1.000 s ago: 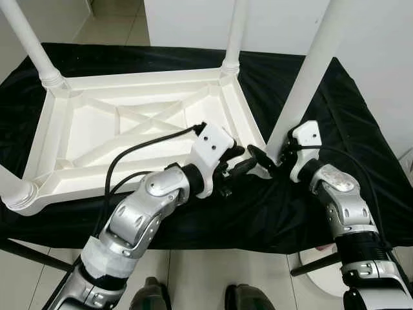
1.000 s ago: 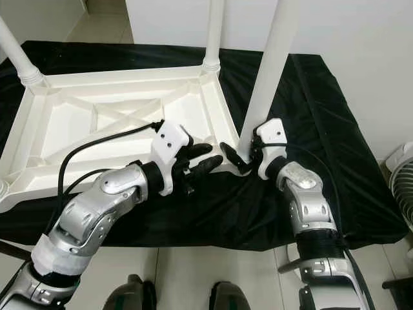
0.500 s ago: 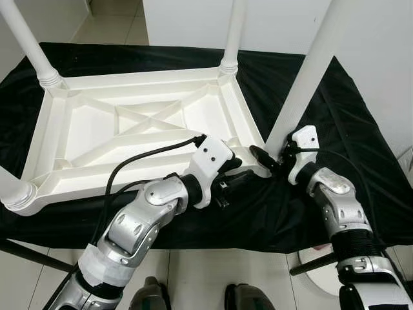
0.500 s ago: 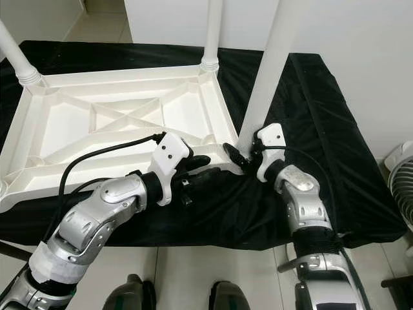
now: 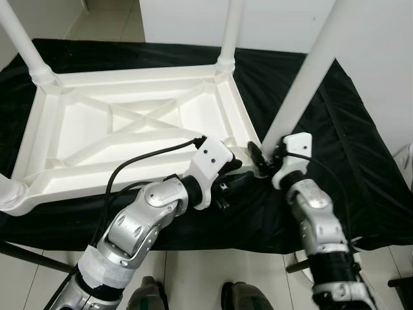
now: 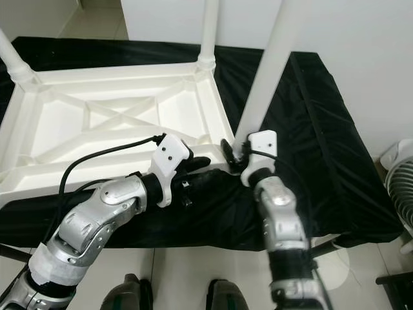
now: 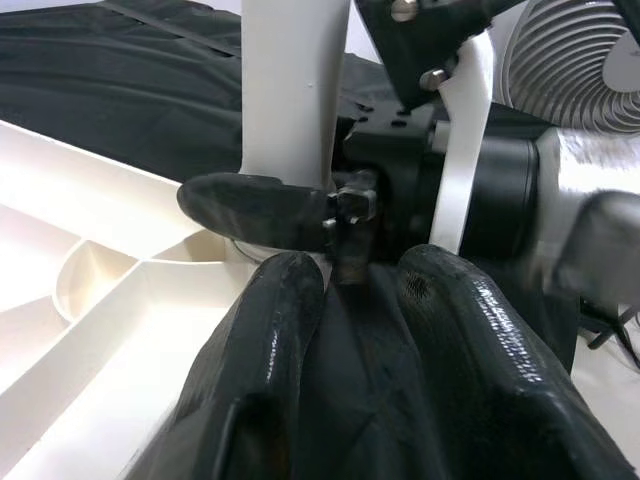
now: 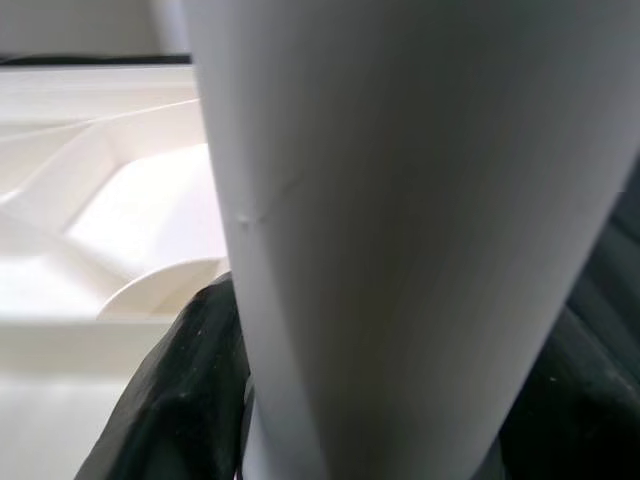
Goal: Building children table
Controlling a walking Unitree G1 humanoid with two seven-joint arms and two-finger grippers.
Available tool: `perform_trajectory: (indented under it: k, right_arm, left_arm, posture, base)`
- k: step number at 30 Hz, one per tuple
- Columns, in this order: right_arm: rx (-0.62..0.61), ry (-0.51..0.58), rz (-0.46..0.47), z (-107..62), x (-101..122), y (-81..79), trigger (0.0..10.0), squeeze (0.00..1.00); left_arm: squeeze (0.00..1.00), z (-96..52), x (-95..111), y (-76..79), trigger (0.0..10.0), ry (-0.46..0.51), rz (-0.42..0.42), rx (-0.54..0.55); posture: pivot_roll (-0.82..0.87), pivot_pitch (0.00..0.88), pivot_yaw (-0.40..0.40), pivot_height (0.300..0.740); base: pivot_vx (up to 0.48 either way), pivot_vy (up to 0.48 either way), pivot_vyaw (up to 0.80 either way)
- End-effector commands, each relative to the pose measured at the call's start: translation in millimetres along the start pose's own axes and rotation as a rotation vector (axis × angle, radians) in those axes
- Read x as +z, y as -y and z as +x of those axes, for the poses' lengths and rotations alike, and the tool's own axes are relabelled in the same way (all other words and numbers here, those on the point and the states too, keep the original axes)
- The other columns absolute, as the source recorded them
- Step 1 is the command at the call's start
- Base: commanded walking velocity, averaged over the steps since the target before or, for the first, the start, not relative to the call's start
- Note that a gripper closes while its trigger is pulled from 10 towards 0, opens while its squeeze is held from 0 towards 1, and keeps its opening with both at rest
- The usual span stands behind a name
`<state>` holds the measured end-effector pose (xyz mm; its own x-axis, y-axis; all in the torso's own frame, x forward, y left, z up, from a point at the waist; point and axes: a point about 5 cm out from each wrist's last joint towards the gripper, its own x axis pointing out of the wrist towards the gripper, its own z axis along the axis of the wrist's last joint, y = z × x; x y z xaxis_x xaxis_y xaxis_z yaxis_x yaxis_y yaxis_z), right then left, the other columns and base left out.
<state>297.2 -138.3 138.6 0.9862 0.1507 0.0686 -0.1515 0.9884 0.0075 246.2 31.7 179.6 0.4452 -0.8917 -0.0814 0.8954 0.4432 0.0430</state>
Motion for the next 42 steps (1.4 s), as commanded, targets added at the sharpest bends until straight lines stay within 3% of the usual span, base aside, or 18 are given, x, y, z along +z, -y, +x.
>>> perform_trajectory:
  k: [1,3,11,12,18,19,22,25,26,31,41,42]
  right_arm:
    - [-0.069,-0.082,0.044,-4.6,-14.2,-0.2,0.0,0.00]
    - [-0.154,-0.093,0.044,-5.2,-14.8,-0.7,0.0,0.00]
    - [-0.163,-0.088,0.064,-6.7,-11.7,-11.4,0.0,0.00]
    - [-0.161,-0.088,0.073,-6.6,-11.1,-10.1,10.0,0.00]
    - [-0.070,-0.044,0.078,-4.9,1.1,-11.1,10.0,0.00]
    - [-0.051,-0.032,0.070,-4.4,3.1,-8.0,10.0,1.00]
    - [-0.005,-0.013,0.046,-2.5,7.7,-3.2,10.0,1.00]
    - [0.165,0.007,-0.041,3.0,16.3,6.0,10.0,1.00]
    - [0.251,-0.001,-0.082,2.9,15.7,4.5,10.0,0.00]
    - [0.398,-0.032,-0.161,3.6,10.7,4.2,10.0,0.00]
    - [0.525,-0.087,-0.216,16.0,-0.1,17.3,10.0,0.00]
    - [0.539,-0.089,-0.211,17.6,-0.4,19.2,8.1,0.00]
  left_arm:
    - [0.00,-1.1,-1.5,2.8,10.0,-0.017,0.005,-0.012]
    - [0.00,-0.8,-1.9,3.3,10.0,-0.019,0.006,-0.017]
    - [0.00,0.3,-1.0,4.1,10.0,-0.018,0.006,-0.025]
    - [0.00,0.3,-1.0,4.1,10.0,-0.018,0.005,-0.025]
    - [0.00,-0.1,-0.8,3.1,10.0,-0.018,0.008,-0.024]
    - [0.00,0.3,-0.5,3.0,10.0,-0.018,0.009,-0.024]
    - [0.00,0.6,0.3,2.5,10.0,-0.016,0.010,-0.023]
    - [0.00,1.4,2.0,1.8,10.0,-0.013,0.012,-0.026]
    - [0.00,1.1,1.7,1.6,10.0,-0.016,0.014,-0.028]
    - [0.00,0.7,2.0,0.0,10.0,-0.021,0.022,-0.027]
    - [0.00,0.2,5.3,-3.5,10.0,-0.013,0.025,-0.009]
    - [0.00,-0.1,5.7,-3.9,10.0,-0.011,0.025,-0.007]
  posture:
    - [-0.03,0.078,-0.010,0.740]
    - [-0.03,0.075,-0.008,0.740]
    - [-0.03,0.067,-0.007,0.740]
    - [-0.03,0.067,-0.007,0.740]
    - [-0.03,0.063,-0.007,0.740]
    - [-0.03,0.058,-0.005,0.740]
    - [-0.03,0.059,-0.004,0.740]
    - [-0.04,0.058,0.002,0.740]
    - [-0.04,0.058,0.002,0.740]
    - [-0.03,0.057,0.002,0.740]
    - [-0.02,0.053,0.007,0.740]
    - [-0.02,0.056,0.010,0.740]
  base:
    - [0.000,0.000,0.00]
    - [0.000,0.000,0.00]
    - [0.000,0.000,0.00]
    - [0.000,0.000,0.00]
    - [0.000,0.000,0.00]
    - [0.000,0.000,0.00]
    - [0.000,0.000,0.00]
    - [0.000,0.000,0.00]
    - [0.000,0.000,0.00]
    - [0.000,0.000,0.00]
    - [0.000,0.000,0.00]
    - [0.000,0.000,0.00]
